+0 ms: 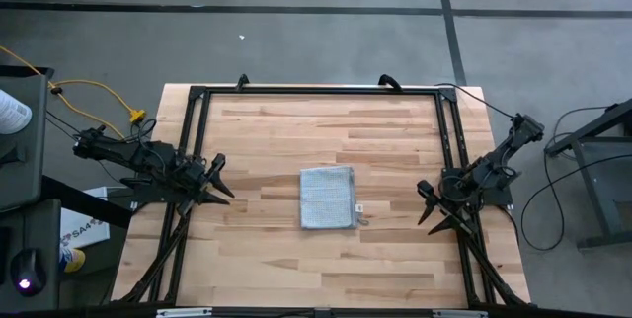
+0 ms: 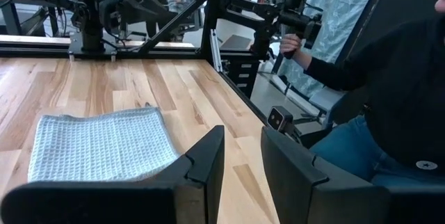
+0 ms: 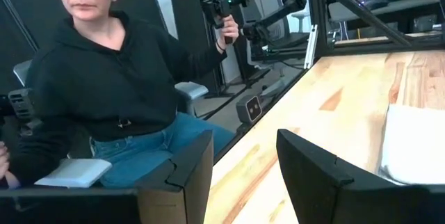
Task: Fold microfiber towels
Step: Return To Home Position
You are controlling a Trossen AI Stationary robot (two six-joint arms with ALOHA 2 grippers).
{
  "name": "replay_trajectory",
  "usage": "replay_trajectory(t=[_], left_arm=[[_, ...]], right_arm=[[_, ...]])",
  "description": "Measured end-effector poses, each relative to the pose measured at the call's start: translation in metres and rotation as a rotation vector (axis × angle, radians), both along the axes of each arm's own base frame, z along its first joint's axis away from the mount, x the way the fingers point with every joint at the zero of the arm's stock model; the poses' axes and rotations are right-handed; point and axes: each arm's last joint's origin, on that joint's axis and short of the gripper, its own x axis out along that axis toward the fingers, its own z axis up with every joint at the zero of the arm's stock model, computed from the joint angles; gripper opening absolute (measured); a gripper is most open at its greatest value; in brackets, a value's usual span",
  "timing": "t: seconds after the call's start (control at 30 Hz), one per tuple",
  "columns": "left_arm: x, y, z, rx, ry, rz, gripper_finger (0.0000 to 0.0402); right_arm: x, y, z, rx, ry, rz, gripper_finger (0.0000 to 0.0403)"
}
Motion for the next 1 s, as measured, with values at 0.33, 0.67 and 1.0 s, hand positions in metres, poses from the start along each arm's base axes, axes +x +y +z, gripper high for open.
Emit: replay_trajectory(t=[0.33, 0.67, 1.0], left_arm=[[-0.0001, -0.0002, 0.0000, -0.044, 0.021, -0.005, 0.0097], [-0.0005, -0.0007, -0.0014, -0.010, 0.021, -0.026, 0.0097], [-0.0013, -0.0006, -0.0077, 0.058, 0.059, -0.038, 0.0097]], right_arm=[[0.0002, 0.0001, -0.0002, 0.002, 0.004, -0.002, 0.0153], [0.0003, 0.0001, -0.0004, 0.002, 0.005, -0.003, 0.0153], [0.0003, 0.0001, -0.0004, 0.003, 0.004, -0.005, 0.0153]])
